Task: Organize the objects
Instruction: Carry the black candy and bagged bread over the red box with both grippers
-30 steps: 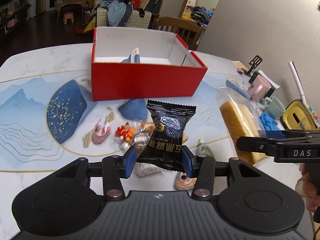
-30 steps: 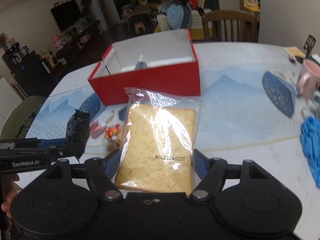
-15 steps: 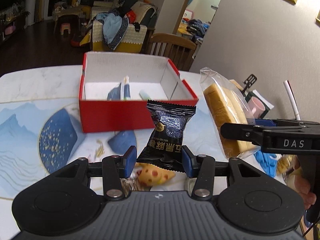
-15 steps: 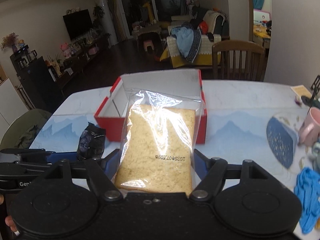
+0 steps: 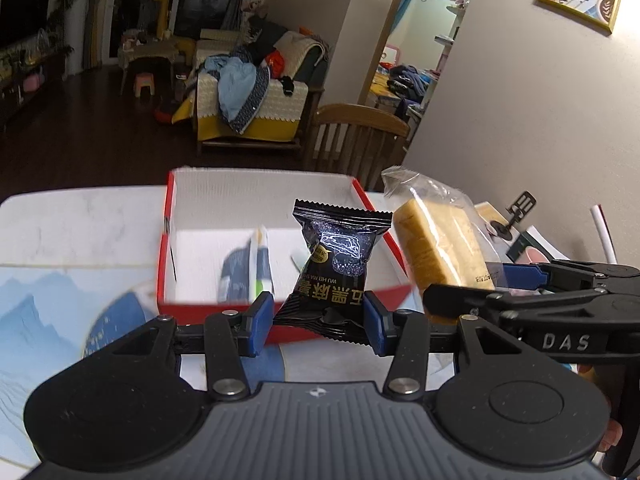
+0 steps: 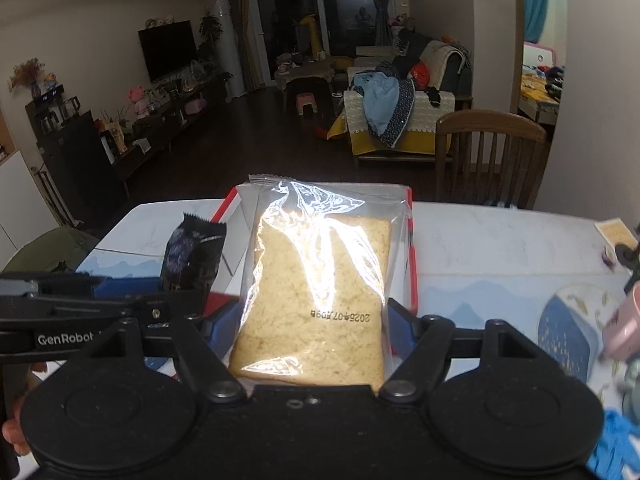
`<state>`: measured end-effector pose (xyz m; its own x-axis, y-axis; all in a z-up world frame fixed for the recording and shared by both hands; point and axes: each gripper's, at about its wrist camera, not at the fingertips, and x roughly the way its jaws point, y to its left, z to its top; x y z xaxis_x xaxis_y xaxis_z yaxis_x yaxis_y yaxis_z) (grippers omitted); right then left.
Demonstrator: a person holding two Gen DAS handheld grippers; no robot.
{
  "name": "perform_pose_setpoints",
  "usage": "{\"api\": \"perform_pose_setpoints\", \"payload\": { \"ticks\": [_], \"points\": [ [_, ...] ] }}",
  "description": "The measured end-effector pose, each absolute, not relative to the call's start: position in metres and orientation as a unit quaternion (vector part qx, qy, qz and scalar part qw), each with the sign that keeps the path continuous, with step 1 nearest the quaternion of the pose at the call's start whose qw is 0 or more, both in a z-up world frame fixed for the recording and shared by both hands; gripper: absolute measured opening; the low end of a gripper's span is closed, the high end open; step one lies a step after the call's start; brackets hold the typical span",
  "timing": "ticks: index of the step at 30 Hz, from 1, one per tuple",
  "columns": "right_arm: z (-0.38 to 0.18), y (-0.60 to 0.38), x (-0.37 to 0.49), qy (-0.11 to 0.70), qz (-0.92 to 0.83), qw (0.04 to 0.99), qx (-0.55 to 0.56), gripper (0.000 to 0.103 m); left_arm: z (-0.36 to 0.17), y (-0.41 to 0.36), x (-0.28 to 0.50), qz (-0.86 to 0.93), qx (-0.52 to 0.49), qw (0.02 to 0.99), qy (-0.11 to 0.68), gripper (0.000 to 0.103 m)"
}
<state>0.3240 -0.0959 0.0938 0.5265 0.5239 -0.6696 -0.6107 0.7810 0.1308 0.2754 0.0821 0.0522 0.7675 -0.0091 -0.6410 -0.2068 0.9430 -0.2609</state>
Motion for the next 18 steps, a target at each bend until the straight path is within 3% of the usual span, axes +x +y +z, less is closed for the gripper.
{"api": "perform_pose_setpoints", "payload": {
  "ticks": [18],
  "points": [
    [0.069,-0.050,0.390,0.377,0.333,0.859,-0.091,0.073,0.037,0.117,0.359,0.118,-0.122,0.910,0.378,0.046]
  ]
}}
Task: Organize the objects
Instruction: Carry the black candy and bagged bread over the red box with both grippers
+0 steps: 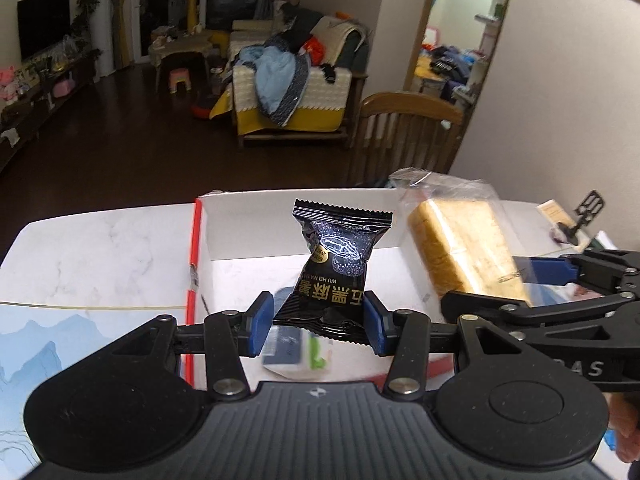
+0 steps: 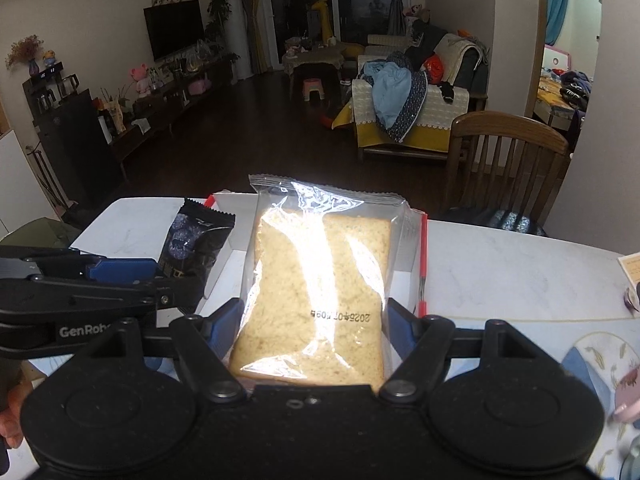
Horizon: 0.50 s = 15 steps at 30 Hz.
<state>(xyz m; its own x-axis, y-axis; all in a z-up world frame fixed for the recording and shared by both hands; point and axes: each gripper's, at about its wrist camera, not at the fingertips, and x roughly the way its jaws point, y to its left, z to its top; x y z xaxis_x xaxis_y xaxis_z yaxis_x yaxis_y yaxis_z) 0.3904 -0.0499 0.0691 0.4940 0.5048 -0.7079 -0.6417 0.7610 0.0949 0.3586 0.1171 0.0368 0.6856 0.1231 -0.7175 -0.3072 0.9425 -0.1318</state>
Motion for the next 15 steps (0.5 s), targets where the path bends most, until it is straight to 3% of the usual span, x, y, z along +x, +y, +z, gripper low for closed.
{"api": "perform_pose_setpoints", "payload": {
  "ticks": [15],
  "points": [
    [0.023,-0.012,0.422,0.412,0.327,0.836,-0.156,0.073,-0.003,0.145,0.413,0.154,-0.090,0.877,0.446,0.046]
  ]
}}
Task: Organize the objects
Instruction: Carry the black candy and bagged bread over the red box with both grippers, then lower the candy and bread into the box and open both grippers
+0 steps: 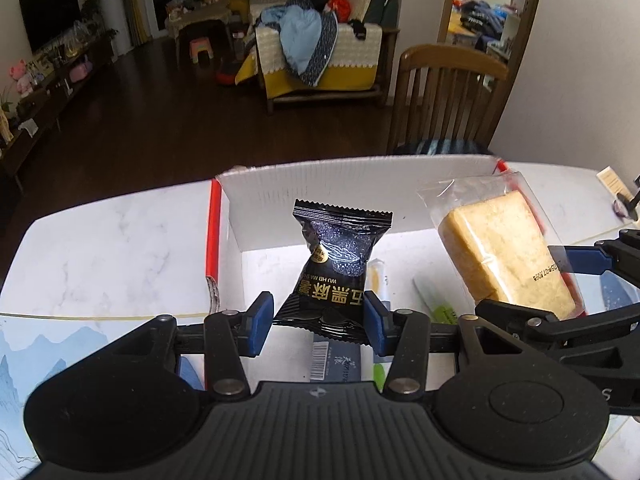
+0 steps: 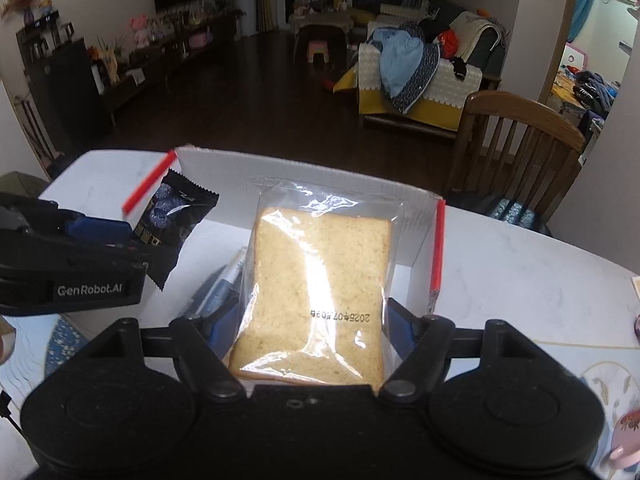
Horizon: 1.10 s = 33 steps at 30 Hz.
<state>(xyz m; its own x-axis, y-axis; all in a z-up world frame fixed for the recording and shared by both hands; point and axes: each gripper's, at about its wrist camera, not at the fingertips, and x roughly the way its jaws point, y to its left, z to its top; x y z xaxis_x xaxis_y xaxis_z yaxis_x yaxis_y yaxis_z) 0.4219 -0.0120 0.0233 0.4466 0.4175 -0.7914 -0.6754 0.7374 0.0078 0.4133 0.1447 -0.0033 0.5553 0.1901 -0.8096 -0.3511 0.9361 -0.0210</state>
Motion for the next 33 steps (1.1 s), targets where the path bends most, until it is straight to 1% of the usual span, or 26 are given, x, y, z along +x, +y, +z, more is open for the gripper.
{"api": "perform_pose_setpoints", "payload": {
  "ticks": [15,29,31,33],
  "points": [
    [-0.019,0.009,0.441,0.455,0.331,0.805,-0.190,0.073,-0.042,0.147,0.435,0.152,-0.059,0.848,0.504,0.046],
    [-0.034,0.017,0.444,0.456,0.335,0.795,-0.217,0.075,-0.051,0.132,0.450,0.151,0.025,0.834,0.530,0.047],
    [-0.035,0.018,0.443,0.456,0.336,0.795,-0.218,0.076,-0.050,0.130,0.450,0.151,0.025,0.834,0.530,0.050],
    [-0.034,0.017,0.442,0.456,0.340,0.795,-0.212,0.079,-0.049,0.128,0.448,0.146,0.017,0.836,0.528,0.057]
  ]
}}
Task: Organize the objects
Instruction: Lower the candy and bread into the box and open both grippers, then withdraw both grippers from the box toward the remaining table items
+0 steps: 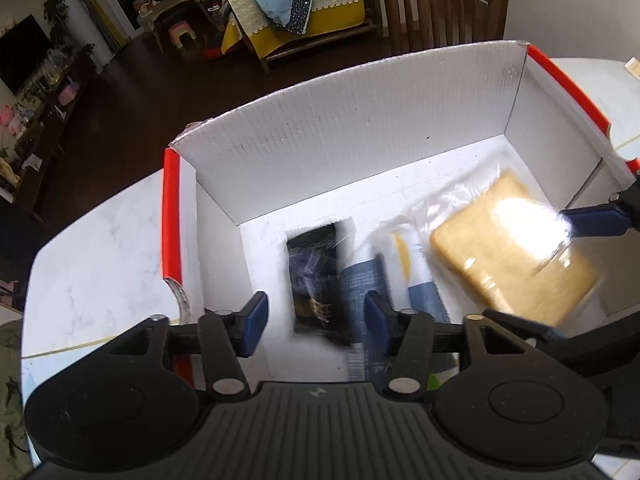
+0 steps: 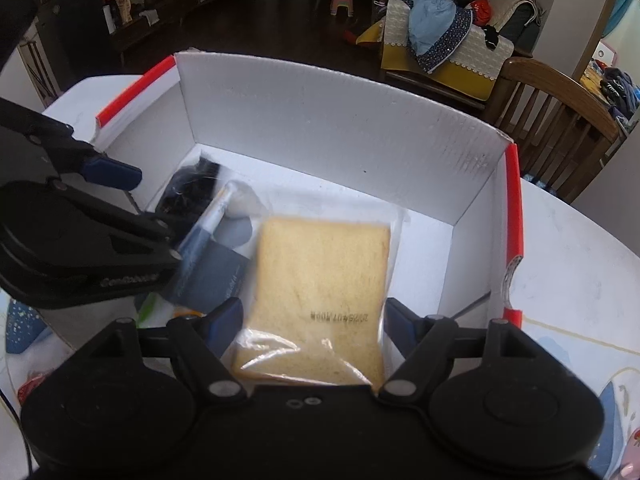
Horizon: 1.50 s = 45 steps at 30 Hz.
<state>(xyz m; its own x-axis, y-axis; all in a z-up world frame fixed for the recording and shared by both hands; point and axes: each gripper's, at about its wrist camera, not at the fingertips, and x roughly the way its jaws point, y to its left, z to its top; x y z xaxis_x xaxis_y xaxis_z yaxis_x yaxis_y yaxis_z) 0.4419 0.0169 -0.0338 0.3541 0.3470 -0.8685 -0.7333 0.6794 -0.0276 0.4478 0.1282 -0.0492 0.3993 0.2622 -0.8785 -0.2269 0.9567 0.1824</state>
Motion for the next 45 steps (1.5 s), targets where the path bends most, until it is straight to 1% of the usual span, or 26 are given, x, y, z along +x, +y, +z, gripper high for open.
{"api": "perform_pose_setpoints", "payload": {
  "ticks": [1,3,14,24,45],
  "points": [
    [-0.033,0.017,0.441,0.455,0.342,0.795,-0.210,0.082,-0.049,0.129,0.448,0.145,0.014,0.838,0.526,0.063],
    [-0.029,0.017,0.438,0.446,0.345,0.798,-0.212,0.086,-0.046,0.128,0.445,0.149,0.010,0.841,0.520,0.064],
    [-0.004,0.001,0.435,0.435,0.340,0.814,-0.182,0.086,-0.026,0.137,0.434,0.147,-0.024,0.859,0.489,0.064],
    [0.029,-0.014,0.412,0.405,0.343,0.830,-0.171,0.086,0.007,0.127,0.408,0.134,-0.040,0.880,0.454,0.064],
    [0.094,-0.048,0.330,0.349,0.369,0.851,-0.134,0.086,0.071,0.103,0.314,0.085,-0.081,0.918,0.378,0.064]
  ]
}}
